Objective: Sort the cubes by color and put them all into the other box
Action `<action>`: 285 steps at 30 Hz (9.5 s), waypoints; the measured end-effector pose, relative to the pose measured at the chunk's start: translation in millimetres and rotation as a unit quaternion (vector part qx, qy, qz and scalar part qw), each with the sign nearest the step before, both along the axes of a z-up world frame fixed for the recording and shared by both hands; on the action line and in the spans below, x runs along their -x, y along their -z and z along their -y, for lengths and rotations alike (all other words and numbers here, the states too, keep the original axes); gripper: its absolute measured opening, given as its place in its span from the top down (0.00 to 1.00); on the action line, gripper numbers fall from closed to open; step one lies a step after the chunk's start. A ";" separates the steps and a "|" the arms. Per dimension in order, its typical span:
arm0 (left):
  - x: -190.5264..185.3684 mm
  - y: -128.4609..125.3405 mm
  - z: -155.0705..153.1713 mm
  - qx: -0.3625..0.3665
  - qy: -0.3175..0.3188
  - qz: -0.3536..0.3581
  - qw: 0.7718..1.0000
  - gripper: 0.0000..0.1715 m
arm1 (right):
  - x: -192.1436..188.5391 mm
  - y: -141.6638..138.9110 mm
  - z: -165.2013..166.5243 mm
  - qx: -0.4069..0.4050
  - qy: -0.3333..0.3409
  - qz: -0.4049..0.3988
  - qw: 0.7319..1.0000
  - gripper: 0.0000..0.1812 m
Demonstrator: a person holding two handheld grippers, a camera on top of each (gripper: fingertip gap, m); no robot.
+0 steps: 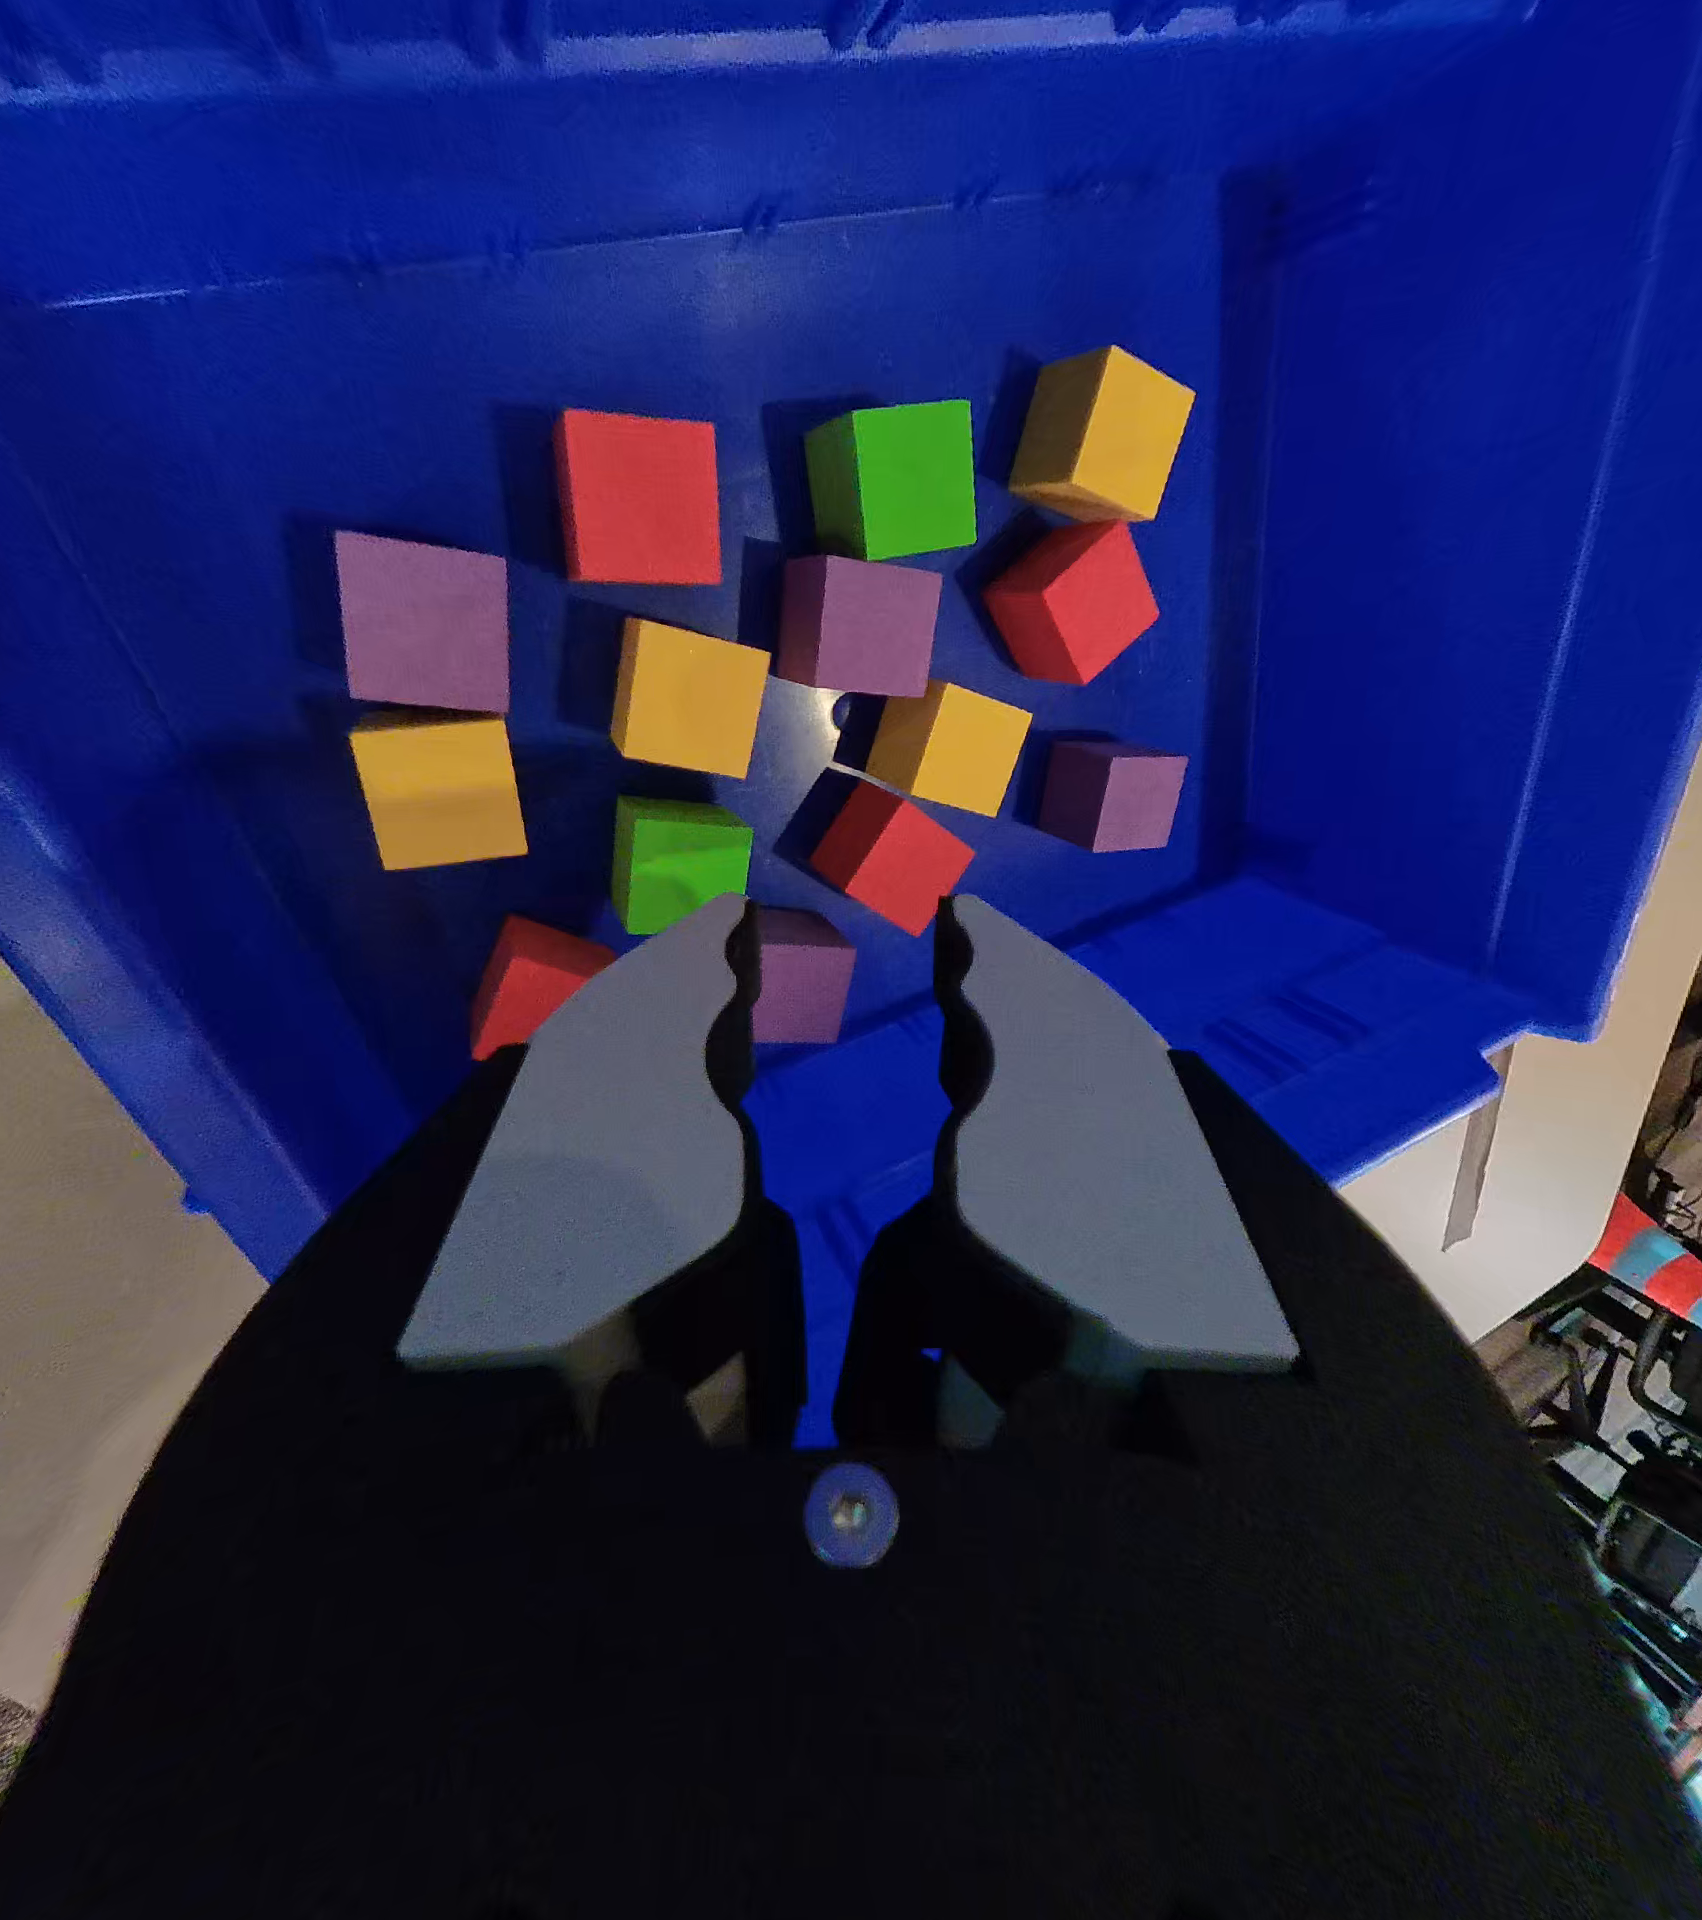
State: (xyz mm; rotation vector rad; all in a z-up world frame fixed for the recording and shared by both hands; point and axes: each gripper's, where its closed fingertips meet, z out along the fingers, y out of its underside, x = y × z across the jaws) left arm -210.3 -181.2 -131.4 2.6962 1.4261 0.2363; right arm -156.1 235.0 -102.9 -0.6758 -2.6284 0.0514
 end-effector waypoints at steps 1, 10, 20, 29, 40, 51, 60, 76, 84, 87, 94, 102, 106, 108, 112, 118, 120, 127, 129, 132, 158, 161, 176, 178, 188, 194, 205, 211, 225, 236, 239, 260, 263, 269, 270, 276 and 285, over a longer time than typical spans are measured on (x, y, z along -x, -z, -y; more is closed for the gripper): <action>-0.2 0.4 0.8 0.002 -0.001 0.001 1.000 0.72 | -0.1 0.2 1.2 0.000 -0.002 0.001 1.000 0.82; -4.2 15.8 1.9 -0.001 -0.010 0.019 1.000 0.71 | 0.7 -5.8 6.4 -0.003 -0.012 -0.011 1.000 0.83; 8.8 13.7 -3.9 -0.045 -0.006 -0.021 0.999 0.82 | 2.3 -12.2 10.1 -0.012 -0.022 -0.026 0.999 0.83; -2.3 -105.0 -85.4 -0.561 -0.032 0.037 0.826 0.83 | 13.3 -58.8 58.2 0.131 -0.038 -0.186 0.973 0.79; -71.8 -170.5 -115.9 -0.702 0.065 0.122 0.699 0.83 | -7.6 -123.7 280.1 0.391 -0.224 -0.252 0.856 0.76; -86.6 -173.3 -106.6 -0.716 0.078 0.142 0.679 0.83 | -17.4 -133.1 325.7 0.397 -0.266 -0.270 0.836 0.84; -37.0 -178.4 -70.0 -0.714 0.008 -0.042 0.699 0.73 | 27.9 -150.9 162.0 0.246 -0.116 -0.281 0.920 0.84; -15.4 -171.8 -59.1 -0.654 0.014 -0.117 0.747 0.78 | 35.8 25.2 -61.1 -0.083 0.153 0.222 0.960 0.83; 20.5 -115.6 -41.0 -0.433 0.001 -0.212 0.876 0.74 | 27.6 48.8 -65.5 -0.097 0.189 0.263 0.941 0.83; 19.7 -99.5 -43.5 -0.363 0.040 -0.203 0.908 0.73 | 27.7 51.0 -65.4 -0.089 0.192 0.263 0.941 0.79; 23.9 -44.5 -8.4 -0.104 0.229 -0.115 0.961 0.76 | 30.0 39.7 -63.4 -0.060 0.186 0.220 0.956 0.68; 26.9 -11.0 42.3 0.136 0.404 -0.004 0.905 0.70 | 38.8 10.1 -47.3 -0.048 0.136 0.103 0.984 0.70; 24.1 -6.2 42.7 0.133 0.408 0.014 0.903 0.70 | 39.2 7.4 -43.0 -0.046 0.119 0.082 0.988 0.71; 23.9 -5.0 43.4 0.131 0.400 0.026 0.907 0.71 | 41.0 7.6 -42.4 -0.049 0.113 0.076 0.989 0.70; 25.2 0.5 48.1 0.138 0.384 0.045 0.912 0.71 | 43.9 5.6 -37.2 -0.043 0.104 0.064 0.992 0.71; 20.5 8.0 51.5 0.131 0.358 0.076 0.922 0.71 | 46.1 -1.2 -30.9 -0.039 0.093 0.044 0.994 0.71; 19.8 7.9 51.5 0.137 0.350 0.078 0.923 0.72 | 47.8 -3.6 -29.8 -0.041 0.090 0.036 0.994 0.72; 19.3 7.1 49.7 0.133 0.351 0.068 0.925 0.78 | 47.3 -12.5 -21.0 -0.039 0.077 0.013 0.996 0.72; 26.4 6.0 47.2 0.131 0.350 0.044 0.927 0.78 | 46.0 -14.0 -19.4 -0.040 0.075 0.011 0.996 0.72; 37.1 5.1 43.1 0.125 0.342 0.015 0.931 0.79 | 44.6 -18.3 -19.0 -0.045 0.074 0.002 0.996 0.72; 43.1 13.8 49.0 0.175 0.347 -0.019 0.921 0.84 | 33.6 -44.9 -3.5 -0.030 0.053 -0.053 0.997 0.73; 44.6 0.4 31.7 0.084 0.310 -0.032 0.946 0.84 | 32.0 -48.9 -2.2 -0.028 0.050 -0.063 0.996 0.74; -50.3 -186.3 -94.9 -0.657 0.130 0.102 0.736 0.85 | -8.0 -134.9 241.9 0.288 -0.249 -0.322 0.867 0.73; -63.8 -188.4 -100.8 -0.666 0.141 0.119 0.723 0.85 | -12.6 -140.4 264.1 0.298 -0.273 -0.319 0.857 0.74; -97.8 -176.4 -114.4 -0.665 0.177 0.156 0.709 0.84 | -22.8 -137.8 309.0 0.296 -0.345 -0.274 0.847 0.79; -104.3 -170.4 -111.5 -0.660 0.191 0.165 0.708 0.84 | -29.3 -132.1 314.0 0.290 -0.362 -0.264 0.846 0.84; -70.6 -177.7 -91.5 -0.693 0.126 0.023 0.710 0.89 | -1.7 -150.2 225.3 0.247 -0.258 -0.239 0.903 0.84; -49.8 -176.6 -73.4 -0.650 0.107 -0.070 0.749 0.86 | -10.0 -98.5 92.6 0.118 -0.082 0.005 0.990 0.85; -32.7 -185.7 -52.6 -0.565 0.112 -0.216 0.788 0.80 | -84.3 14.8 -22.5 -0.107 0.119 0.294 0.942 0.84; -24.4 -201.5 -29.3 -0.575 0.086 -0.250 0.774 0.80 | -93.9 40.8 -28.4 -0.083 0.172 0.320 0.928 0.84; -25.0 -202.4 -28.8 -0.573 0.087 -0.254 0.775 0.80 | -91.5 44.1 -25.5 -0.070 0.174 0.313 0.931 0.84; -24.0 -196.4 -33.4 -0.550 0.091 -0.263 0.787 0.80 | -76.7 54.2 -20.1 -0.023 0.174 0.266 0.948 0.84; -24.4 -194.7 -35.7 -0.549 0.094 -0.259 0.789 0.80 | -75.2 53.1 -19.1 -0.022 0.170 0.260 0.950 0.84; -24.8 -194.6 -36.9 -0.543 0.098 -0.264 0.791 0.80 | -75.3 51.9 -18.8 -0.012 0.179 0.260 0.949 0.63; -24.5 -194.7 -36.5 -0.542 0.098 -0.266 0.791 0.80 | -73.8 49.8 -20.1 -0.014 0.179 0.254 0.950 0.65; -24.5 -193.1 -36.7 -0.539 0.100 -0.264 0.793 0.80 | -60.8 21.5 -23.7 -0.004 0.172 0.201 0.964 0.69; -20.2 -195.1 -39.3 -0.545 0.093 -0.273 0.787 0.80 | -36.2 -84.5 0.0 0.097 0.137 -0.115 0.979 0.71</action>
